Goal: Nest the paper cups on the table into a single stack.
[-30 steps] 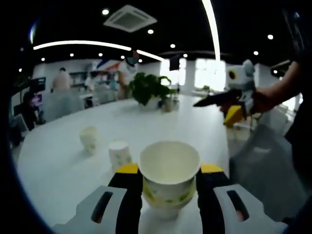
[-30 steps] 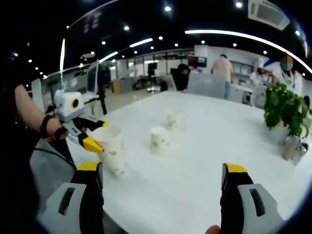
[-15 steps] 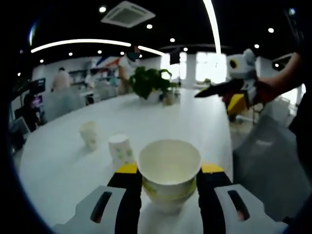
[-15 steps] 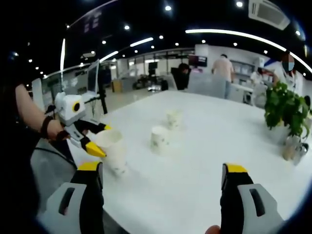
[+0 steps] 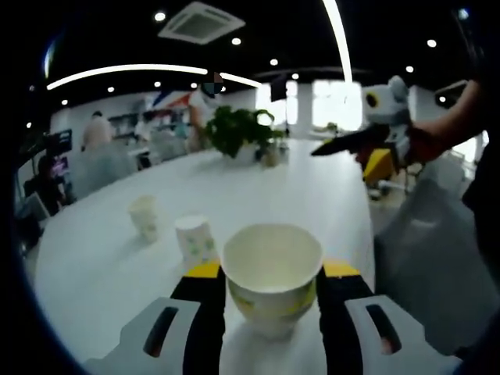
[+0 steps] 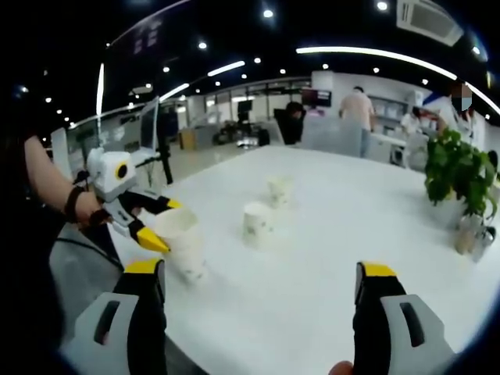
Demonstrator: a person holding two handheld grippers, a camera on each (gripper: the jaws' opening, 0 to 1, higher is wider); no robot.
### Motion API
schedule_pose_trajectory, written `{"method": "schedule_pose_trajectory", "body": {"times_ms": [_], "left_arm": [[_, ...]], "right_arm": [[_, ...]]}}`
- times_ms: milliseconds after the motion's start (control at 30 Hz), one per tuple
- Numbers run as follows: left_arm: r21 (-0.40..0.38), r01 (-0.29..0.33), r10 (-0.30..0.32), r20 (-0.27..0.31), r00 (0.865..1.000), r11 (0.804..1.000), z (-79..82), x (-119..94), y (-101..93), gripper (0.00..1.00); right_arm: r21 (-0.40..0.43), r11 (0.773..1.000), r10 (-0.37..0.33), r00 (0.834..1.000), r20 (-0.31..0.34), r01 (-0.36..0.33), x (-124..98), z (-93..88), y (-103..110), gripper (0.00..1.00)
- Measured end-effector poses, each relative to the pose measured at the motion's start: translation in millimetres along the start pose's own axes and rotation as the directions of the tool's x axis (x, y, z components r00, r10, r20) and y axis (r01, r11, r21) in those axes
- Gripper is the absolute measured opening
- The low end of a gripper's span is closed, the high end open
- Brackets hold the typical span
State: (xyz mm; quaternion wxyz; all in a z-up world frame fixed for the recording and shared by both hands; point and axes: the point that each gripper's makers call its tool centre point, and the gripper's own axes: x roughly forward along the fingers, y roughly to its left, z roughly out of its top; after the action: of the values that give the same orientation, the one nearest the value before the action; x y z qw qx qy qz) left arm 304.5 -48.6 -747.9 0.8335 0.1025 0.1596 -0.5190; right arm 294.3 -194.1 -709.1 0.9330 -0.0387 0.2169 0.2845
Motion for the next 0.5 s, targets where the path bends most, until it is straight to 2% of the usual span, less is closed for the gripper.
{"method": "schedule_pose_trajectory", "body": {"times_ms": [500], "left_arm": [[-0.007, -0.015, 0.015, -0.007, 1.0, 1.0, -3.3, -6.9, 4.7, 0.47]], "right_arm": [[0.009, 1.0, 0.001, 1.0, -0.001, -0.001, 1.4, -2.8, 2.7, 0.99]]}}
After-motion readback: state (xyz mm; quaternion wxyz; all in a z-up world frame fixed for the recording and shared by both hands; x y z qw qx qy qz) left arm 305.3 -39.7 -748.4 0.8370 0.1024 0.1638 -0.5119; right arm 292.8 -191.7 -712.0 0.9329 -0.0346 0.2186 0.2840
